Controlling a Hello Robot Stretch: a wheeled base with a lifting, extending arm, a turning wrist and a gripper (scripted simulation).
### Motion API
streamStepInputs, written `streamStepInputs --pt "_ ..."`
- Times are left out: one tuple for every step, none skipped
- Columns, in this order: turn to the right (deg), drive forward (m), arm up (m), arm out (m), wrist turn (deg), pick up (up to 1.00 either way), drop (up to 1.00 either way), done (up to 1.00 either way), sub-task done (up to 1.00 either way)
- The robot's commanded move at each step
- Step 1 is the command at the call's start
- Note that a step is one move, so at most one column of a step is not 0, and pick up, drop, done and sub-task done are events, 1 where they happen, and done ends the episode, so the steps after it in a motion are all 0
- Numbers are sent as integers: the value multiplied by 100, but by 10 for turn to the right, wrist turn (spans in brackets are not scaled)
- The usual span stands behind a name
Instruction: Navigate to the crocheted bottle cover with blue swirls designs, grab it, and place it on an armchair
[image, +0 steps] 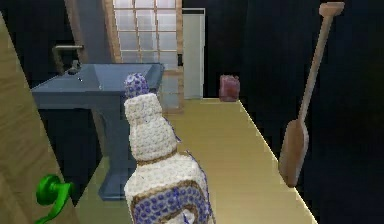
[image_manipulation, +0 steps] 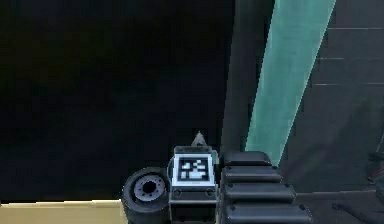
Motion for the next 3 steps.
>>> streamStepInputs --pt "0 15 0 0 0 0 0 0 0" --pt "180 0 0 0 0 0 0 0 0" --pt "0 90 0 0 0 0 0 0 0"
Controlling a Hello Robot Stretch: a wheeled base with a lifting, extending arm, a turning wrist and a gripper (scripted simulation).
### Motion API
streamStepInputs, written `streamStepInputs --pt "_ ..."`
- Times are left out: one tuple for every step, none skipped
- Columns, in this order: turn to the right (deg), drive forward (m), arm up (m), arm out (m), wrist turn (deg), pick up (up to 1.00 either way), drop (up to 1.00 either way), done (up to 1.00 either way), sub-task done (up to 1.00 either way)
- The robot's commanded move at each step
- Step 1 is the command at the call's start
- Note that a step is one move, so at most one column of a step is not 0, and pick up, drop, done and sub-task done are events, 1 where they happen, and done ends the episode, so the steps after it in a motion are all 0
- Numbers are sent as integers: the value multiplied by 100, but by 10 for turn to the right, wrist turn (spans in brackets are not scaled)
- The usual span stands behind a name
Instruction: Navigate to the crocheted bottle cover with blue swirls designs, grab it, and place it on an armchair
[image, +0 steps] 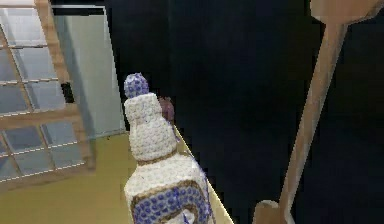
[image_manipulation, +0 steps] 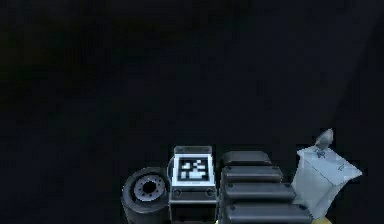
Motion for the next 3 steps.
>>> streamStepInputs --pt "-270 0 0 0 0 0 0 0 0" --pt "0 95 0 0 0 0 0 0 0" --pt "-210 0 0 0 0 0 0 0 0"
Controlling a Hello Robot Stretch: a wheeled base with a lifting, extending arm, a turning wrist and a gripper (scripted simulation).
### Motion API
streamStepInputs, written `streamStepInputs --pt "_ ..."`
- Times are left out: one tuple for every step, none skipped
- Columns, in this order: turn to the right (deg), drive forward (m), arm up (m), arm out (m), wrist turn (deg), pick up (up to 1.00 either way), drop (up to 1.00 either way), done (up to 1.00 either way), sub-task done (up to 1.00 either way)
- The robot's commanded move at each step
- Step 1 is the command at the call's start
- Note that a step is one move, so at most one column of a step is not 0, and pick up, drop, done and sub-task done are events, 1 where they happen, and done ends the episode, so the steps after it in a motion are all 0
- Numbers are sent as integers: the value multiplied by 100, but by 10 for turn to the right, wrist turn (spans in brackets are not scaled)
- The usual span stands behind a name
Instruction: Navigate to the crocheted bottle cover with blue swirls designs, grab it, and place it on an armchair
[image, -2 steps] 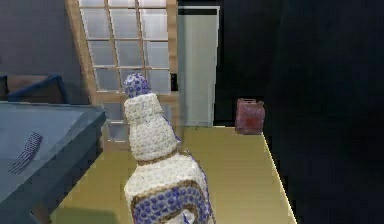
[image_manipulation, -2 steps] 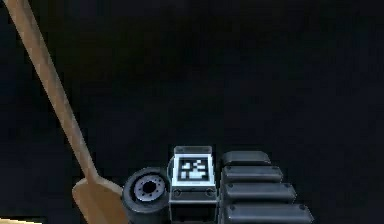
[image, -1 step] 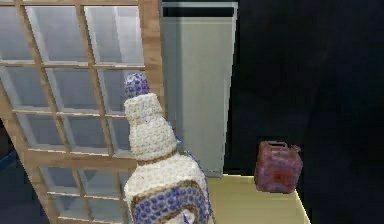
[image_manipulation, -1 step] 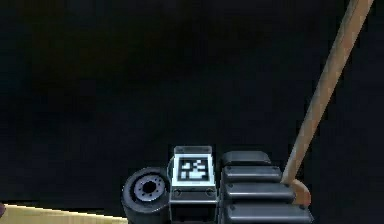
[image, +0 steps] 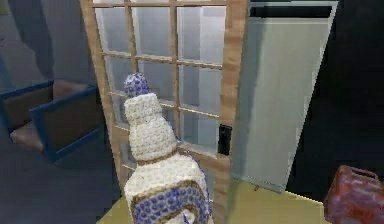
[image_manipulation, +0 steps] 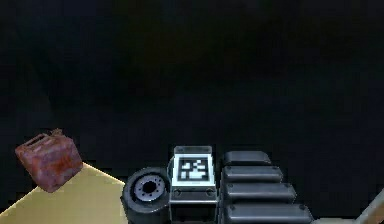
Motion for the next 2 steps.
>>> streamStepInputs --pt "-30 0 0 0 0 0 0 0 0" --pt "0 65 0 0 0 0 0 0 0"
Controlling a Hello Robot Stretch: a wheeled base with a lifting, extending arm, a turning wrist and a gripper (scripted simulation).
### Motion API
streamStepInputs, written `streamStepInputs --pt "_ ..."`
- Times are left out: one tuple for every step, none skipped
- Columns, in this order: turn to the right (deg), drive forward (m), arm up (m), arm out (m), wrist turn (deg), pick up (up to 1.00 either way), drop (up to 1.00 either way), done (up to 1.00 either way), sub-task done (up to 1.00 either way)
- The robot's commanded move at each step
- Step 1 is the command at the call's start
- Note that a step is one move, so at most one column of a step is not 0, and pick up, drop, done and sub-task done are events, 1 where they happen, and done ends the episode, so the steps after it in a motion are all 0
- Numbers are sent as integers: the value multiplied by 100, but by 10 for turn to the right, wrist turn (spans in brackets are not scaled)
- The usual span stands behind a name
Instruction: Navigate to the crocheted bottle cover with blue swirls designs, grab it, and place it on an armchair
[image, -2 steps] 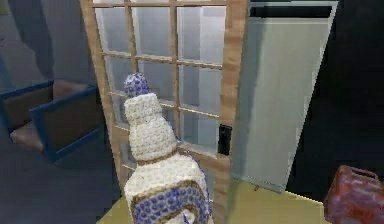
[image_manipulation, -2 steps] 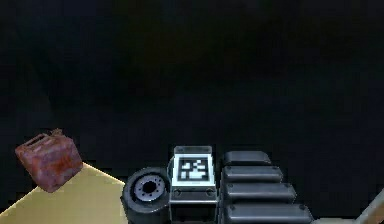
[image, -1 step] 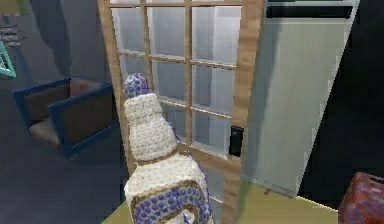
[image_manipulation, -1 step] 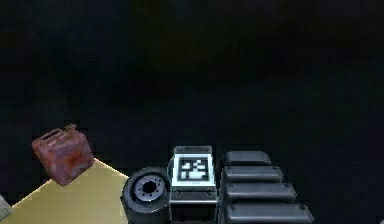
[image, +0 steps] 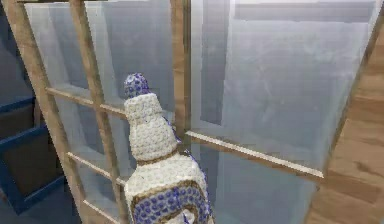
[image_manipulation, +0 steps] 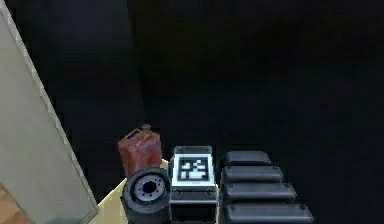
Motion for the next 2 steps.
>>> streamStepInputs --pt "-450 0 0 0 0 0 0 0 0" --pt "-120 0 0 0 0 0 0 0 0"
